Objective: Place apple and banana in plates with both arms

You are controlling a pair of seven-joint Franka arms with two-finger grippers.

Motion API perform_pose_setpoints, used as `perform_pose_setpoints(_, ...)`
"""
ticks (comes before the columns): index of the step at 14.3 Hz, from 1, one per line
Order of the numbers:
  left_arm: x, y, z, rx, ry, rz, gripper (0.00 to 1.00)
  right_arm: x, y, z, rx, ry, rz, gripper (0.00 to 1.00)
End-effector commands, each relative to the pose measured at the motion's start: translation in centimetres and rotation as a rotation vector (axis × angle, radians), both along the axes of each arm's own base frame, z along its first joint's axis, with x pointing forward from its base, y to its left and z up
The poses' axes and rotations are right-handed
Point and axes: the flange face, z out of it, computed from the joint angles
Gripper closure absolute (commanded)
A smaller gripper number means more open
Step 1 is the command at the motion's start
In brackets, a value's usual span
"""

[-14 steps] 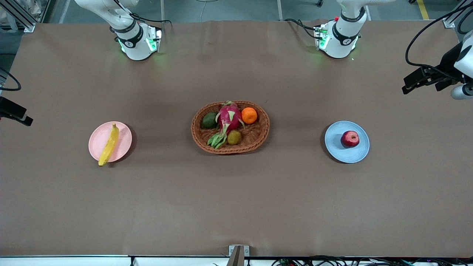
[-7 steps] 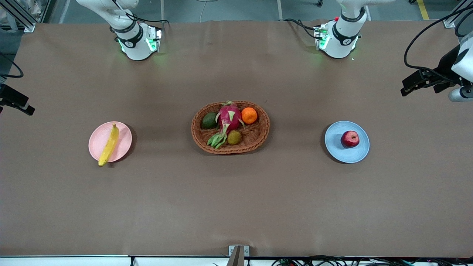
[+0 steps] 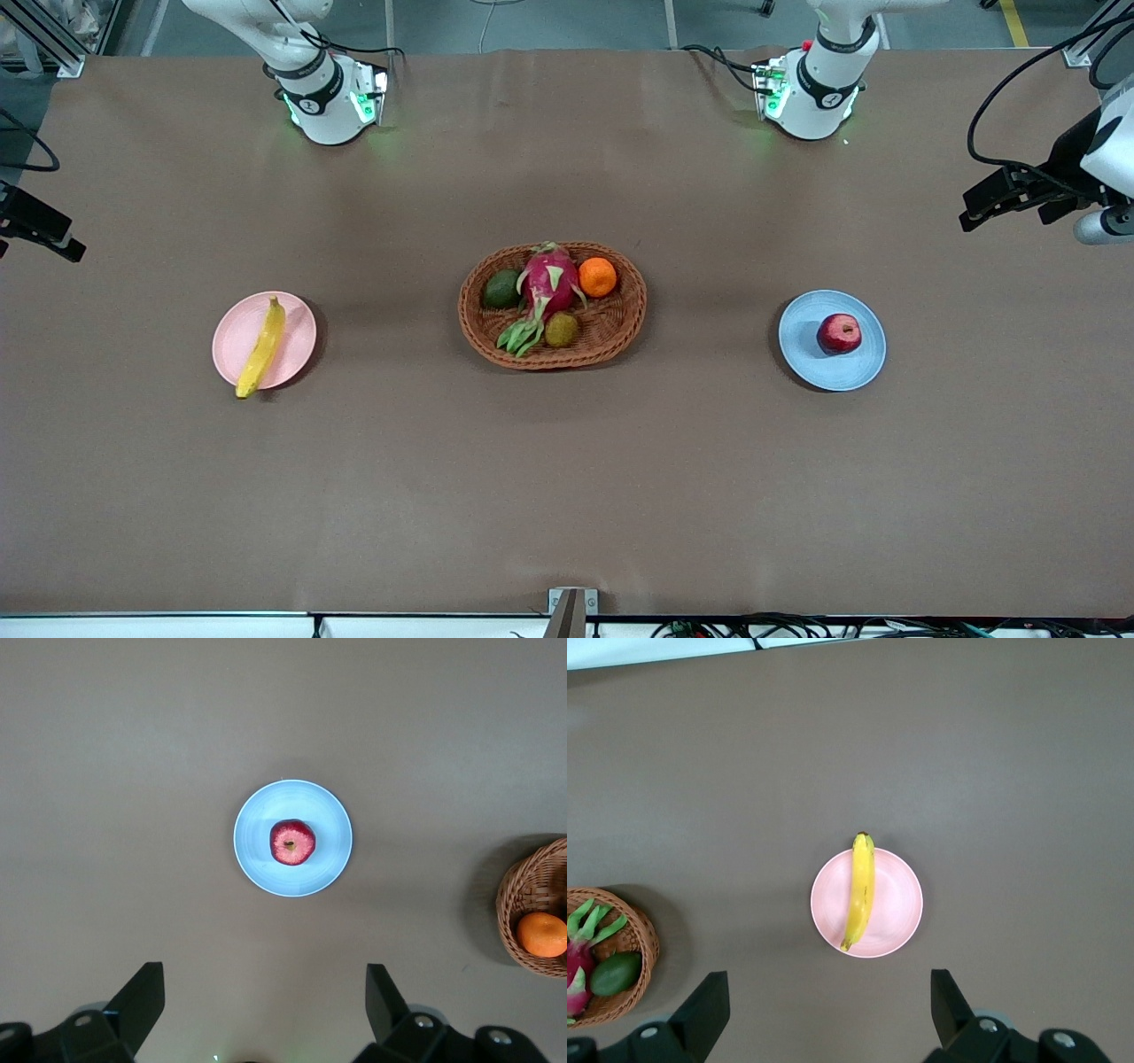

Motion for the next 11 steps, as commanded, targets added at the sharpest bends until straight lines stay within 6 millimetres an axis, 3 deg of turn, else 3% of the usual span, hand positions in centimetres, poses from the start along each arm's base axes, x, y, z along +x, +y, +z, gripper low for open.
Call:
perform_pose_setpoints(1,-0.4,-1.3,0.7,-0.007,-0.019,-0.035,0.0,-1.2,0.1,-0.9,-0.03,0.016,-0.002,0.0)
perform_pose_setpoints(11,-0.4,-1.5,1.2,-0.006,-0.027,-0.039,0.0,-1.2,0.7,-1.8,-0.073,0.026,0.024,0.0)
